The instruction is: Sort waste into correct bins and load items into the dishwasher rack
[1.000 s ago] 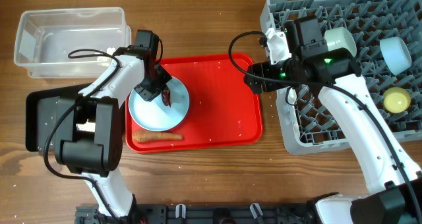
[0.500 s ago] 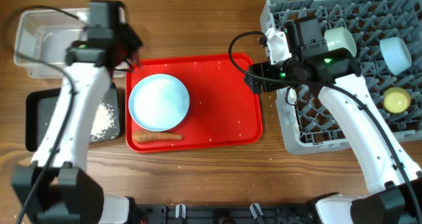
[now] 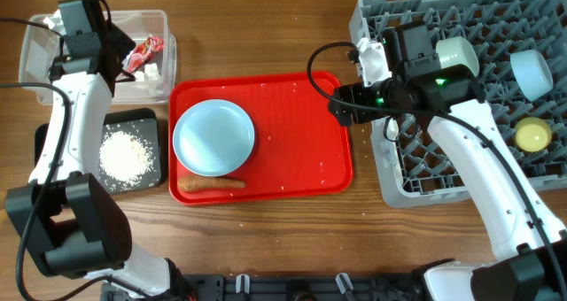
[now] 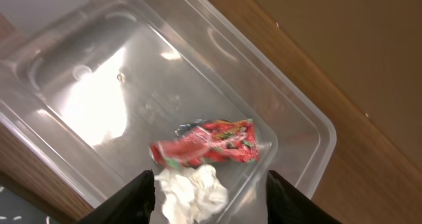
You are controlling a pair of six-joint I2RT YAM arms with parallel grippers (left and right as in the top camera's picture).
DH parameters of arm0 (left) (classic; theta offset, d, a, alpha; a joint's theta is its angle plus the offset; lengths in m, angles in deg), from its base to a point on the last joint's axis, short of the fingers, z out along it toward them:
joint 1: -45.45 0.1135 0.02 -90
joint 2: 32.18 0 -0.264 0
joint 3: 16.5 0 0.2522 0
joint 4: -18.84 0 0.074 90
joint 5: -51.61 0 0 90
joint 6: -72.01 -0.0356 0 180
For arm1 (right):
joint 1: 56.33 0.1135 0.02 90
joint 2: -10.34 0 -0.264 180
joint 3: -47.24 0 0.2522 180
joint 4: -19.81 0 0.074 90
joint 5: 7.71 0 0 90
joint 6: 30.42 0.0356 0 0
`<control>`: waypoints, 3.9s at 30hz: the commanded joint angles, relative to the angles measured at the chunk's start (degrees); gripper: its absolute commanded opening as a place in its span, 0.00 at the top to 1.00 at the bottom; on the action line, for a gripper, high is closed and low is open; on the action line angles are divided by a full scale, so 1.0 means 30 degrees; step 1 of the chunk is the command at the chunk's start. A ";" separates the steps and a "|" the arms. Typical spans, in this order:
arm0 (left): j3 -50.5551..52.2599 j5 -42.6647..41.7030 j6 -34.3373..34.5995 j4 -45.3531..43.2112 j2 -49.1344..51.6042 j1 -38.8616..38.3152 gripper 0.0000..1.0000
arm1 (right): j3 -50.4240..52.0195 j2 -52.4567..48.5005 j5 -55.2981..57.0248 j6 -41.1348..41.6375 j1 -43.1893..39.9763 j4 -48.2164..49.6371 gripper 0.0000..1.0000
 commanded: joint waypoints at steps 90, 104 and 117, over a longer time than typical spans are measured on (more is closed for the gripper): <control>0.2251 -0.6645 -0.5377 1.0003 -0.3228 -0.0801 0.51 | 0.0087 -0.6171 -0.0699 0.3847 0.3198 0.3198 0.18; 0.2251 -0.6645 -0.5377 1.0010 -0.3228 -0.0801 0.51 | 0.0087 -0.9814 -0.0546 0.5697 0.4452 0.5428 0.44; 0.2251 -0.6645 -0.5377 1.0010 -0.3228 -0.0801 0.50 | 0.0087 -1.0506 0.0386 0.7264 0.4699 0.5588 0.87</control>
